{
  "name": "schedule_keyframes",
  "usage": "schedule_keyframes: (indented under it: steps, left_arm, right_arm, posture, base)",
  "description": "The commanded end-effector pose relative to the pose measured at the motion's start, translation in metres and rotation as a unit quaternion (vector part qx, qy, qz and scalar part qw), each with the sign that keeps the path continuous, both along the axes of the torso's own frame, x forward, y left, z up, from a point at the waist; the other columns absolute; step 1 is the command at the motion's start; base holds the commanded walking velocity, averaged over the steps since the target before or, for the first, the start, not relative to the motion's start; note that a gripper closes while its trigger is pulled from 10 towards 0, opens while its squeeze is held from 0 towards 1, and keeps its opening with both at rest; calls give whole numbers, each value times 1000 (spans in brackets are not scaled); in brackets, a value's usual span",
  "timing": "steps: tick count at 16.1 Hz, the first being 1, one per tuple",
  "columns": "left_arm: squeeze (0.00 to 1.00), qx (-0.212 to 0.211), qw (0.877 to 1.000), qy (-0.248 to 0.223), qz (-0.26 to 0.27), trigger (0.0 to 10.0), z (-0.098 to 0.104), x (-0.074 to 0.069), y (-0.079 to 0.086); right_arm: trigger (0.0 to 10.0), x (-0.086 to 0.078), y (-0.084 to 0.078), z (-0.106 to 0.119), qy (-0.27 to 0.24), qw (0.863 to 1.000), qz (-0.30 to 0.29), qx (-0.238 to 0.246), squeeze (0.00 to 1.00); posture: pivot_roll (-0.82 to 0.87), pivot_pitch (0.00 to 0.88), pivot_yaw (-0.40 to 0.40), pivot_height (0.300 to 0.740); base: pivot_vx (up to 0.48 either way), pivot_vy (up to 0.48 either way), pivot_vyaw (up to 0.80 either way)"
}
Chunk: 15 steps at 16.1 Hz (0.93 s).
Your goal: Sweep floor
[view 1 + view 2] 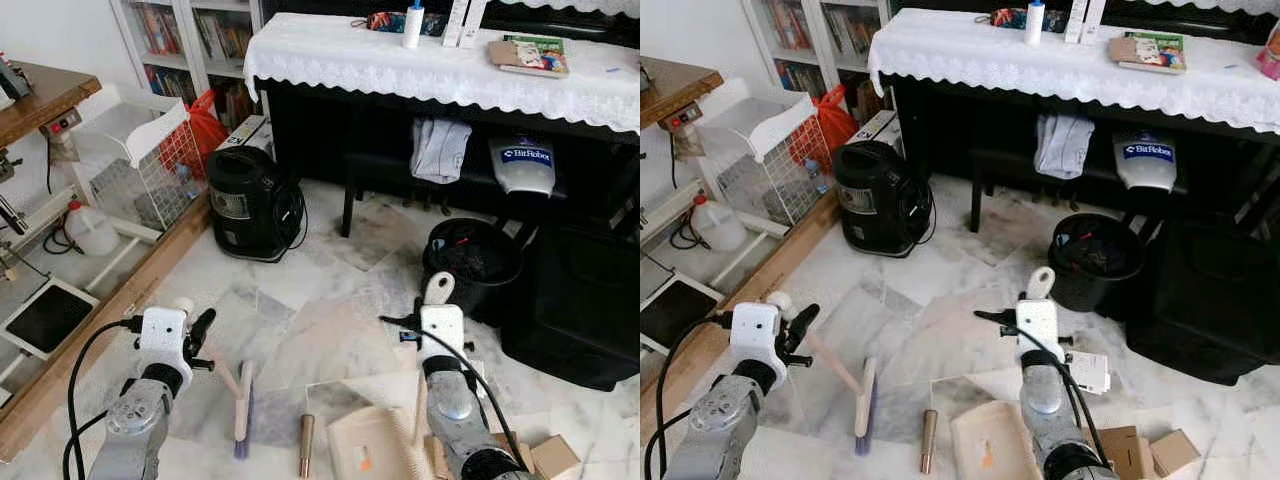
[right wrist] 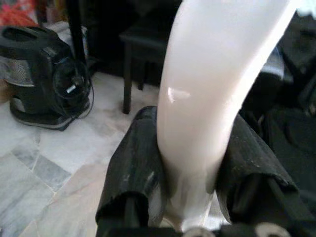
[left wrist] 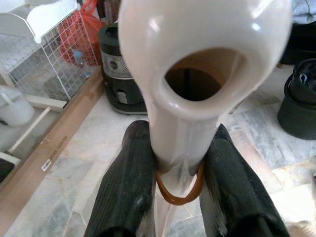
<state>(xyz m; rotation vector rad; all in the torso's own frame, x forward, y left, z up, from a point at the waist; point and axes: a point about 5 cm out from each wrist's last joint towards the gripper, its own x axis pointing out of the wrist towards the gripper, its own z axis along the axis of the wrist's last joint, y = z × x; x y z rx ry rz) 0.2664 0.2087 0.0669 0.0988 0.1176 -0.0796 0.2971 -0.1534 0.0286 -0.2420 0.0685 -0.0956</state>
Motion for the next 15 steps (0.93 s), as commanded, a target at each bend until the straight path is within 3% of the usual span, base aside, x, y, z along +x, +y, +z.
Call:
schedule_keyframes:
  steps: [1,5,9,15]
  left_arm:
    - [0,6,1000,-4,5,10000,1,1,2]
    - [0,5,1000,-5,5,10000,0,1,1]
    - [0,6,1000,-5,5,10000,-1,0,2]
    - [0,2,1000,1,-3,10000,-3,-1,-1]
  right_arm:
    - [10000,7,-3,14,-38,999,-1,-16,0]
    - [10000,9,-1,16,-44,999,4,-22,0]
    - [10000,0,3,1,-8,1000,8,-11,0]
    - [10000,-8,-5,-13,41,999,-17,17,0]
  posture:
    - [157,53,18,740]
    - [158,55,18,740]
    - [162,55,18,740]
    - [163,56,19,740]
  base:
    - [0,0,0]
    - [0,0,0]
    - [0,0,0]
    - [0,0,0]
